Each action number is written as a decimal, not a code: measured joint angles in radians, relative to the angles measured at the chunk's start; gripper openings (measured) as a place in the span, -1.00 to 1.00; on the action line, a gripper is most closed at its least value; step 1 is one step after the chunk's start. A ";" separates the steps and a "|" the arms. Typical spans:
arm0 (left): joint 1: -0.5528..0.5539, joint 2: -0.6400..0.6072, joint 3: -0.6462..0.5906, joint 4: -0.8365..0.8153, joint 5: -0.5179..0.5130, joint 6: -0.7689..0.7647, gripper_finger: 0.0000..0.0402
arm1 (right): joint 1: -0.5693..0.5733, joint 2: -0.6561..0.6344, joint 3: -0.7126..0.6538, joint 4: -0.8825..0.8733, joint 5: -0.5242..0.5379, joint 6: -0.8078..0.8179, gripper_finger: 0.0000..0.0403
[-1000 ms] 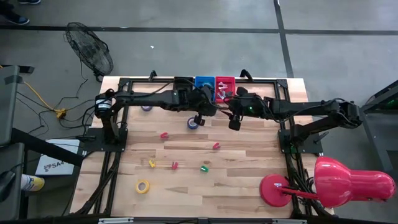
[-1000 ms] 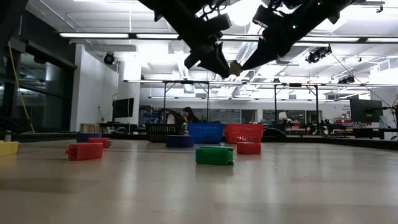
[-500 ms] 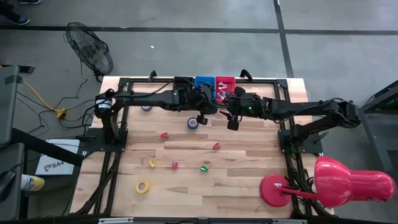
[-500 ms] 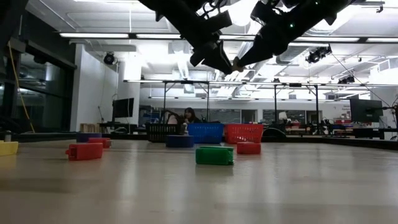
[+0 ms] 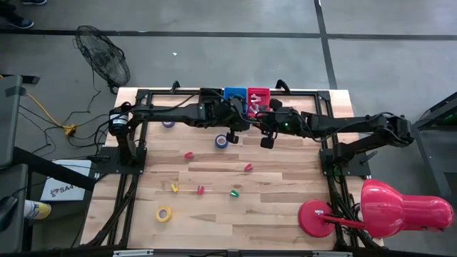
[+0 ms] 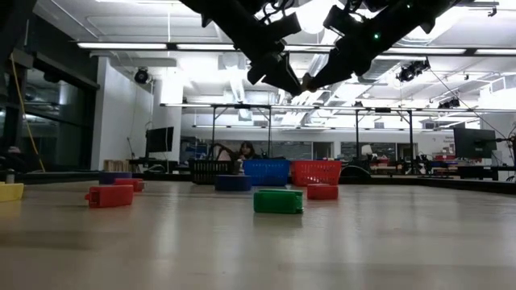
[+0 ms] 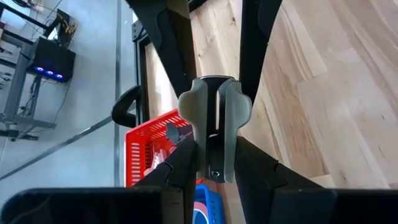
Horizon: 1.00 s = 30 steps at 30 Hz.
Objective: Pick and place Stapler, Stapler remover, tape
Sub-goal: Put the light gray staple remover into the red bin
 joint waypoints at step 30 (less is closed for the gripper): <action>0.014 -0.037 0.001 -0.260 -0.187 0.041 -0.18 | -0.217 0.032 0.000 -0.119 -0.063 0.355 -0.56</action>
